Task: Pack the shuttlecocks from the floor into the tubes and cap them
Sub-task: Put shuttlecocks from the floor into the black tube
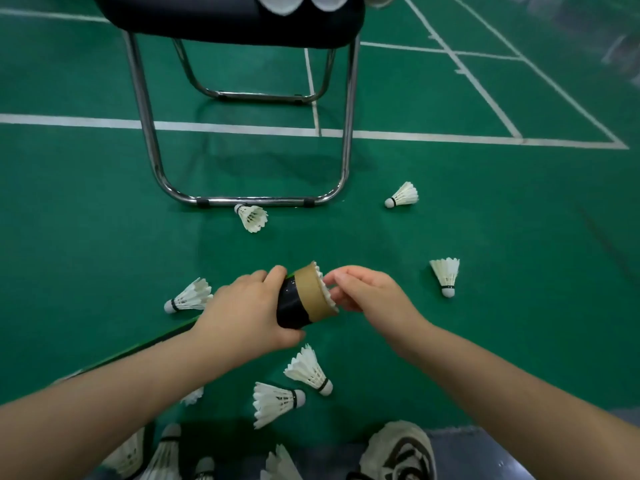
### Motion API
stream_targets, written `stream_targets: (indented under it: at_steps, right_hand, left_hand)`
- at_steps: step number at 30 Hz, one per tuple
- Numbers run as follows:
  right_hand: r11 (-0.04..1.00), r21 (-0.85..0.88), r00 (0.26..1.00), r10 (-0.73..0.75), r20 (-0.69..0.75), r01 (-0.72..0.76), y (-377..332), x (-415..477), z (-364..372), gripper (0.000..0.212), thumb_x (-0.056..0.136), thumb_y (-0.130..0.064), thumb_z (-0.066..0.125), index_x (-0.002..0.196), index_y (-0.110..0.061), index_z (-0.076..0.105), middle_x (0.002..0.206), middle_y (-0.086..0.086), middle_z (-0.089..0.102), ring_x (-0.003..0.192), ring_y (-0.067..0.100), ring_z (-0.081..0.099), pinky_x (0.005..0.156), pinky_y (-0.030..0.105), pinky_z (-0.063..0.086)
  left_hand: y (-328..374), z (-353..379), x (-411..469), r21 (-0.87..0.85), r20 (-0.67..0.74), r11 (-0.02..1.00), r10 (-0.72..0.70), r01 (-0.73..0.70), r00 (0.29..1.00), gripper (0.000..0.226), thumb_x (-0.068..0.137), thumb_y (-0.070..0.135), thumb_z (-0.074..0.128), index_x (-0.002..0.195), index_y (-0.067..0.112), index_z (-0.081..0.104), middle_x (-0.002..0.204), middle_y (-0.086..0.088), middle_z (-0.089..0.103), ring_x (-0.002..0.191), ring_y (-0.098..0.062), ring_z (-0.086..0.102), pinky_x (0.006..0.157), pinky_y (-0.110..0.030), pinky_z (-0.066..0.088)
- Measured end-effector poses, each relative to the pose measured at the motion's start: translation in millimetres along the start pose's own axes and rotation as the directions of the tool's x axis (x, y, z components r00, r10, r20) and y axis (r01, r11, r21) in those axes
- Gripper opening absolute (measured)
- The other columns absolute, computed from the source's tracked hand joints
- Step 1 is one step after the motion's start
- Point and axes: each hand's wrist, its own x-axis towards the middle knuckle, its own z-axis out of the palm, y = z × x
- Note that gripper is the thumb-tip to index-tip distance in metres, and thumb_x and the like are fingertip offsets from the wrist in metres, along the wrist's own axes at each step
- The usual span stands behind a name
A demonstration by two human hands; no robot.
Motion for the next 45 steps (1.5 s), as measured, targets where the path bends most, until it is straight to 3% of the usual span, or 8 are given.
stream_targets:
  at_steps: [8,10,17,22,27,31,34,45]
  right_hand:
    - [0.994,-0.083,0.992,-0.058,0.113,0.068,6,0,-2,0.012,0.090,-0.015,0.058,0.083,-0.011,0.067,0.077,0.000,0.061,0.071,0.007,0.051,0.070,0.019,0.042]
    - [0.996,-0.082,0.979,-0.004,0.202,0.021,11,0,-5,0.027,0.083,-0.028,0.060,0.096,-0.006,0.069,0.092,0.007,0.069,0.083,0.010,0.056,0.083,0.023,0.045]
    - [0.978,-0.189,0.806,0.183,0.563,-0.090,15,5,5,0.046,0.072,-0.031,0.062,0.114,-0.010,0.065,0.118,0.007,0.066,0.108,0.009,0.059,0.101,0.022,0.041]
    - [0.993,-0.113,0.938,0.016,0.345,0.025,29,9,35,0.004,0.082,-0.019,0.065,0.085,-0.020,0.068,0.087,0.001,0.067,0.083,0.011,0.059,0.092,0.033,0.047]
    - [0.962,-0.271,0.985,0.006,0.174,0.043,45,17,22,0.018,0.087,-0.015,0.060,0.077,-0.029,0.063,0.076,-0.008,0.067,0.074,0.006,0.060,0.091,0.031,0.047]
    - [0.758,-0.650,0.987,0.067,0.144,0.044,71,24,18,0.015,0.088,-0.022,0.057,0.100,-0.023,0.065,0.093,-0.005,0.065,0.087,0.011,0.058,0.079,0.023,0.047]
    - [0.598,-0.798,0.968,0.148,0.202,0.075,92,26,22,0.027,0.088,-0.023,0.056,0.114,-0.021,0.062,0.113,-0.001,0.066,0.105,0.014,0.059,0.092,0.029,0.047]
    - [0.133,-0.773,0.766,0.109,0.633,0.620,125,20,72,0.049,0.088,-0.018,0.051,0.135,-0.031,0.044,0.130,0.001,0.048,0.117,0.024,0.044,0.093,0.038,0.038]
  left_hand:
    - [7,-3,-1,0.085,-0.015,0.996,0.004,-0.002,1.000,0.053,0.064,0.057,0.064,0.099,0.026,0.036,0.091,0.006,0.051,0.083,-0.018,0.050,0.071,-0.031,0.044]
    - [10,-1,-1,0.089,-0.012,0.996,0.014,-0.013,1.000,0.052,0.065,0.056,0.063,0.096,0.026,0.035,0.088,0.007,0.049,0.082,-0.017,0.049,0.071,-0.032,0.043]
    - [4,5,-23,0.153,0.028,0.988,-0.004,-0.001,1.000,0.059,0.069,0.056,0.061,0.112,0.023,0.039,0.099,0.005,0.052,0.092,-0.019,0.053,0.071,-0.029,0.039]
    - [-20,6,-42,0.041,0.059,0.992,-0.118,0.116,0.991,0.050,0.064,0.052,0.067,0.093,0.022,0.040,0.090,0.002,0.055,0.076,-0.019,0.053,0.061,-0.030,0.043]
    - [-36,14,-56,0.048,0.060,0.987,-0.153,0.150,0.986,0.052,0.062,0.053,0.068,0.093,0.023,0.039,0.089,0.002,0.053,0.075,-0.020,0.053,0.062,-0.032,0.046]
    - [-39,22,-62,0.055,0.062,0.984,-0.171,0.167,0.983,0.053,0.062,0.055,0.068,0.092,0.023,0.037,0.089,0.001,0.053,0.077,-0.021,0.052,0.064,-0.033,0.046]
    - [-42,28,-67,0.062,0.076,0.982,-0.183,0.179,0.980,0.054,0.063,0.056,0.067,0.093,0.022,0.038,0.090,0.001,0.054,0.079,-0.022,0.053,0.065,-0.033,0.046]
    - [-72,34,-79,0.118,0.153,0.970,-0.228,0.212,0.962,0.057,0.063,0.059,0.068,0.095,0.024,0.035,0.088,0.004,0.048,0.079,-0.019,0.048,0.068,-0.032,0.043]
